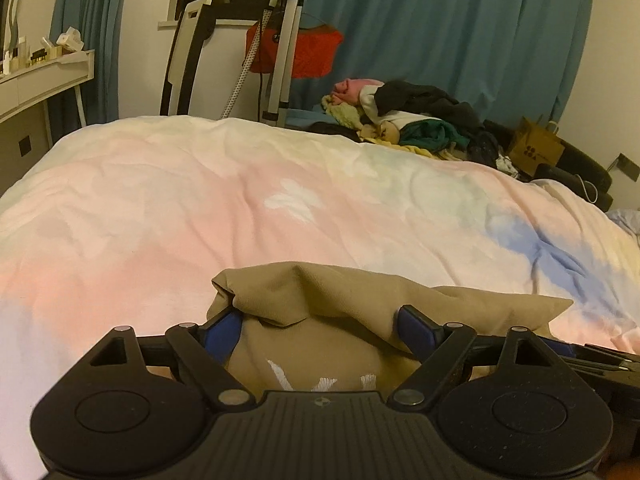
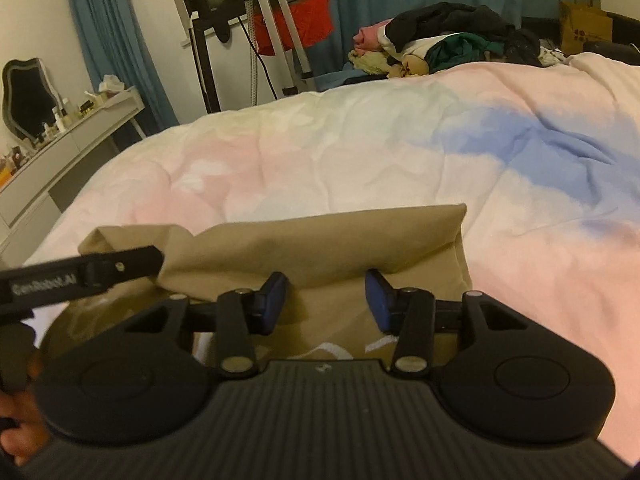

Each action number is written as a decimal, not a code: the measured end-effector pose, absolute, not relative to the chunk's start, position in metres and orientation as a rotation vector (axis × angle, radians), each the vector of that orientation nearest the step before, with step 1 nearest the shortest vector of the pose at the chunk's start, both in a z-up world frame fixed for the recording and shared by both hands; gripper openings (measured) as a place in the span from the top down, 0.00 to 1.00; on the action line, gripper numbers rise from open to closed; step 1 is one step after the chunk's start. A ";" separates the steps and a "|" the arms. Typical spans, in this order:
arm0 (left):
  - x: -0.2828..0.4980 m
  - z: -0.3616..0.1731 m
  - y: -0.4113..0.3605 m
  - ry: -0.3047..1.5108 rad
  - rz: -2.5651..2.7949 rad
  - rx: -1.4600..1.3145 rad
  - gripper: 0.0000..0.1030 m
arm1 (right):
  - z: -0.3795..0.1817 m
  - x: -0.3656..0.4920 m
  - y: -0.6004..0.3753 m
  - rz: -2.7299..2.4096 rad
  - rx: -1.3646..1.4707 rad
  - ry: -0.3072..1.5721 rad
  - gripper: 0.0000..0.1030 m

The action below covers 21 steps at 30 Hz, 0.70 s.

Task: Fold clothes

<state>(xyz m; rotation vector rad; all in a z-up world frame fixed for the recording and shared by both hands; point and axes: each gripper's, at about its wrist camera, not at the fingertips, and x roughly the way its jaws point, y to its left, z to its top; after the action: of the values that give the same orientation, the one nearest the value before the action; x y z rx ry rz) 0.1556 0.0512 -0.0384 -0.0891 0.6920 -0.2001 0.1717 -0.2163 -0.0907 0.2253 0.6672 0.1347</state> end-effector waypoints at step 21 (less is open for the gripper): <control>0.096 -0.033 0.051 0.740 -0.227 -0.069 0.18 | -0.069 0.096 -0.212 0.095 0.239 0.671 0.54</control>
<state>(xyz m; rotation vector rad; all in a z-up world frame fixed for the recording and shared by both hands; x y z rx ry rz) 0.0959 0.0510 -0.0334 -0.0692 0.7401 -0.2275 0.0965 -0.2120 -0.0693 0.2387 0.6710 0.0954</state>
